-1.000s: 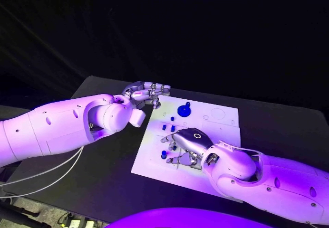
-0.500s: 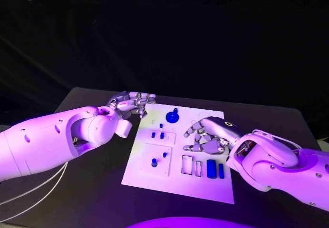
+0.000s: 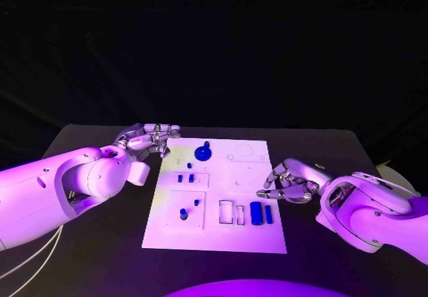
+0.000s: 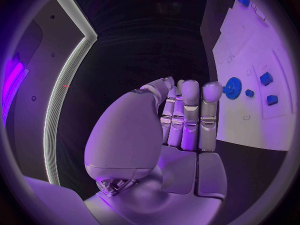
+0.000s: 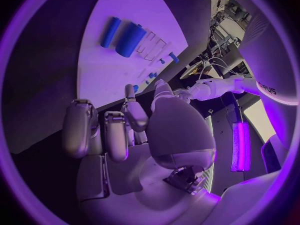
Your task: Assemble the parts on the task board
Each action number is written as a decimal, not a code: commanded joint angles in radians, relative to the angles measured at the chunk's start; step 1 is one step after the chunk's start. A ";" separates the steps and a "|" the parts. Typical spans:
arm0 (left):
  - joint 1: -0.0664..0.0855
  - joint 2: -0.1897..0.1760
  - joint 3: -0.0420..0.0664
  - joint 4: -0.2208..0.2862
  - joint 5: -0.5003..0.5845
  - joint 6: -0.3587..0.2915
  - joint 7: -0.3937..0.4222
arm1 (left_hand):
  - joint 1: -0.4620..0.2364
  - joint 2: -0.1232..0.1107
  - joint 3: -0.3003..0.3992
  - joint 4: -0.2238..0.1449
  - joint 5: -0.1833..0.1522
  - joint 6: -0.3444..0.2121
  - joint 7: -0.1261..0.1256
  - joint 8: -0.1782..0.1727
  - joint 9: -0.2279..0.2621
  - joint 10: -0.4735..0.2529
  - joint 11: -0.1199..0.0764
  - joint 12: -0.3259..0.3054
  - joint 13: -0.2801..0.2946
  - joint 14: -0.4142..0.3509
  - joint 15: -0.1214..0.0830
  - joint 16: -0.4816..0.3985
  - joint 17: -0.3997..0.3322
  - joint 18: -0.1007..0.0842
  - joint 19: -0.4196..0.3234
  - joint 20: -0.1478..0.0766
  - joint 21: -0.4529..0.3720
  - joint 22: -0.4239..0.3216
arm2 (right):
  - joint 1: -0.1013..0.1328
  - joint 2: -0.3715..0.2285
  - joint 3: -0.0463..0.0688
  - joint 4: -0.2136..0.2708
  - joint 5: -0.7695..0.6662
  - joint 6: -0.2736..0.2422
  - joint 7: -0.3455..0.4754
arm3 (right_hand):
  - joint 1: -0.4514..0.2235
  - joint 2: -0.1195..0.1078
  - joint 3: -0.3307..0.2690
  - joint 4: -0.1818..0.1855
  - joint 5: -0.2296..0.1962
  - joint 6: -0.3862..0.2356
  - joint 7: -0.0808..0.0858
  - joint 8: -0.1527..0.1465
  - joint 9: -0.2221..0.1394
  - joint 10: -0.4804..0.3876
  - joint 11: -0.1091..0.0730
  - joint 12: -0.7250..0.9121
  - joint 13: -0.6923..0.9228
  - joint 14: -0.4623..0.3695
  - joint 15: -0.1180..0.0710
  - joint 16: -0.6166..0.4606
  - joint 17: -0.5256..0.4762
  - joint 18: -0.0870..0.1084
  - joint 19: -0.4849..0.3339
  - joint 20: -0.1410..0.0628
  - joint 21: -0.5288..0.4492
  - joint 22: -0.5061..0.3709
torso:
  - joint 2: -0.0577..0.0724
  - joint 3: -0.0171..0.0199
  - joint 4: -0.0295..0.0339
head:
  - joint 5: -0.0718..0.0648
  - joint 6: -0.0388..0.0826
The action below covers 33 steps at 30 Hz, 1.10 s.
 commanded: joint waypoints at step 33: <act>0.000 -0.008 -0.001 0.012 -0.002 0.028 0.010 | 0.000 0.012 -0.005 0.001 0.001 -0.008 0.002 0.001 -0.001 -0.006 -0.001 0.007 0.002 -0.009 0.001 -0.006 -0.002 0.011 0.002 0.003 -0.004 -0.002 | -0.107 0.132 -0.005 -0.065 -0.115 0.041 -0.188 | 0.013 0.005 0.005 0.001 0.036 0.005 -0.004 0.007 0.033 0.021 -0.005 0.210 0.369 0.093 -0.005 0.028 0.200 -0.016 0.035 0.001 0.057 0.205 | -0.001 0.0004 -0.0023 | -0.017 -0.045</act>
